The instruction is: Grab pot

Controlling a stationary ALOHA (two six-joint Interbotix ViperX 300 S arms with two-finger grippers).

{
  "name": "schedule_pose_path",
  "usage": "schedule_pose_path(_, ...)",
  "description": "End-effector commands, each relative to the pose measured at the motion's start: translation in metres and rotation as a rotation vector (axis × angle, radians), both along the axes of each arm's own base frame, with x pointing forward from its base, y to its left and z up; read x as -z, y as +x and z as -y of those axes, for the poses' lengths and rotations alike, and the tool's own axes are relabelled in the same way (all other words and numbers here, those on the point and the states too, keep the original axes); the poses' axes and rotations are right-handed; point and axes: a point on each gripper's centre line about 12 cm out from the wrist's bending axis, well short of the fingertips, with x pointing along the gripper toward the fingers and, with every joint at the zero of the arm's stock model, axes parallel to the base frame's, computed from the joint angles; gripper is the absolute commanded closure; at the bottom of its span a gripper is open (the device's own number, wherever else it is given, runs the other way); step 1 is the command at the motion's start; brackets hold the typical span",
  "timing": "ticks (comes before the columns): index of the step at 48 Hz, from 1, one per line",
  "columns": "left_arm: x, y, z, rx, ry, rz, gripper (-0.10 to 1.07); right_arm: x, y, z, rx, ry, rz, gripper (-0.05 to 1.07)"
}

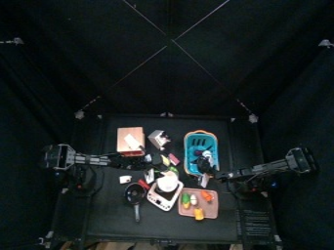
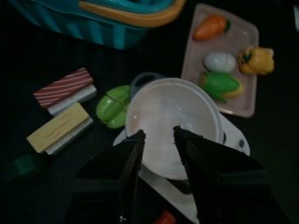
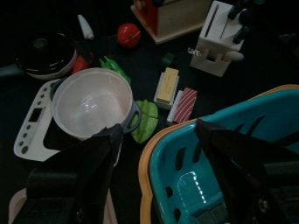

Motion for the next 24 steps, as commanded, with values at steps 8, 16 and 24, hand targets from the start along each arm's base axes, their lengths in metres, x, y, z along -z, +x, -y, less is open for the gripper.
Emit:
schedule_pose_path(8,-0.023,0.016,0.008,0.121,0.123,-0.154,0.23,-0.005,-0.001,-0.001,-0.002,0.006,0.016,0.04)
schedule_pose_path(16,-0.027,0.015,-0.002,-0.004,0.218,-0.281,0.23,-0.002,-0.003,-0.001,0.002,0.015,0.010,0.04)
schedule_pose_path(24,-0.012,0.011,-0.004,-0.127,0.319,-0.340,0.22,-0.002,-0.003,-0.001,0.002,0.015,0.009,0.04)
